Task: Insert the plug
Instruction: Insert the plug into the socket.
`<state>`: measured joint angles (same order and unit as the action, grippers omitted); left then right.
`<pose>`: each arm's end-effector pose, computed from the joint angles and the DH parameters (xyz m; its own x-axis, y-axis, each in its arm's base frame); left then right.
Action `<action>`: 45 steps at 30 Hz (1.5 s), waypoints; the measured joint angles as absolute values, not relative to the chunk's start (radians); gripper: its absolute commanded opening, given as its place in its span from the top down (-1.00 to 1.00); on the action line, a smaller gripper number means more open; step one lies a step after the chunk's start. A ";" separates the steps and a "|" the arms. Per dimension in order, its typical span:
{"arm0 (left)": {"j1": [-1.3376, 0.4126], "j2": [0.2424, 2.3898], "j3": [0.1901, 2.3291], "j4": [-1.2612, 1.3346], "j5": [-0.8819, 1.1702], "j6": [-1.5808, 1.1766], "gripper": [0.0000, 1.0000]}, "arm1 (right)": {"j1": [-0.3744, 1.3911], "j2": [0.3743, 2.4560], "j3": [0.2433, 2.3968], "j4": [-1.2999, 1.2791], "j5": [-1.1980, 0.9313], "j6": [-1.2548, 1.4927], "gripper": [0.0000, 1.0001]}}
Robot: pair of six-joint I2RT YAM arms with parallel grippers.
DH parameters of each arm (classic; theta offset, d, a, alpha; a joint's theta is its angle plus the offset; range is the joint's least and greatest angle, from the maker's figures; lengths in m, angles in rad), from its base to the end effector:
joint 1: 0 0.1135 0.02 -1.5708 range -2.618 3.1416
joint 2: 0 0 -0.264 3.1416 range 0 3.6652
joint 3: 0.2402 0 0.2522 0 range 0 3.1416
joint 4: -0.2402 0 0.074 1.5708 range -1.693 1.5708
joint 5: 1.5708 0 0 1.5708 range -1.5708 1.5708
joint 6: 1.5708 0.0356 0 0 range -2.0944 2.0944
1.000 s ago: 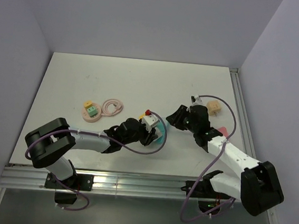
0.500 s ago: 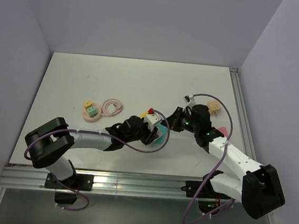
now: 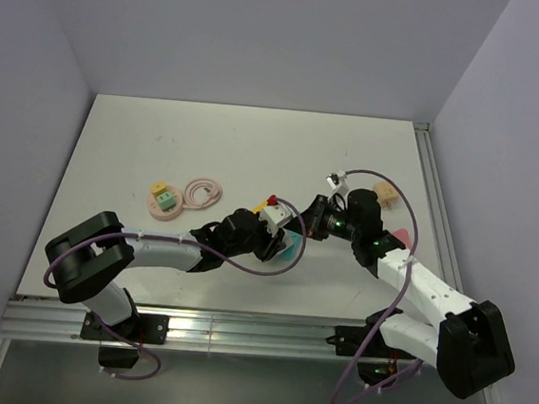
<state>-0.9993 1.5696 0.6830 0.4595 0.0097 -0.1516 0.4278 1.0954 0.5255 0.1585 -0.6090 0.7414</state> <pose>0.1732 -0.2700 0.1802 -0.3492 0.2639 -0.8991 0.8023 0.5799 -0.1414 0.2030 0.1149 0.2253 -0.8203 0.2348 -0.5215 -0.3571 0.5020 0.7877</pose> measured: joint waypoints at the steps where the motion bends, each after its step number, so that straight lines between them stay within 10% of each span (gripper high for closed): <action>1: -0.999 1.570 0.683 0.460 0.010 -0.151 0.99 | 0.428 1.086 0.529 0.155 -0.611 0.743 0.96; 45: -1.014 1.585 0.743 0.368 -0.030 -0.130 0.99 | 0.380 1.211 0.465 0.231 -0.566 0.788 1.00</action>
<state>-1.0142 1.5848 0.7425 0.3679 -0.0299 -0.1295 0.3798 1.2110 0.4652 0.2306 -0.5659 0.7876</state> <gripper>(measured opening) 0.402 0.004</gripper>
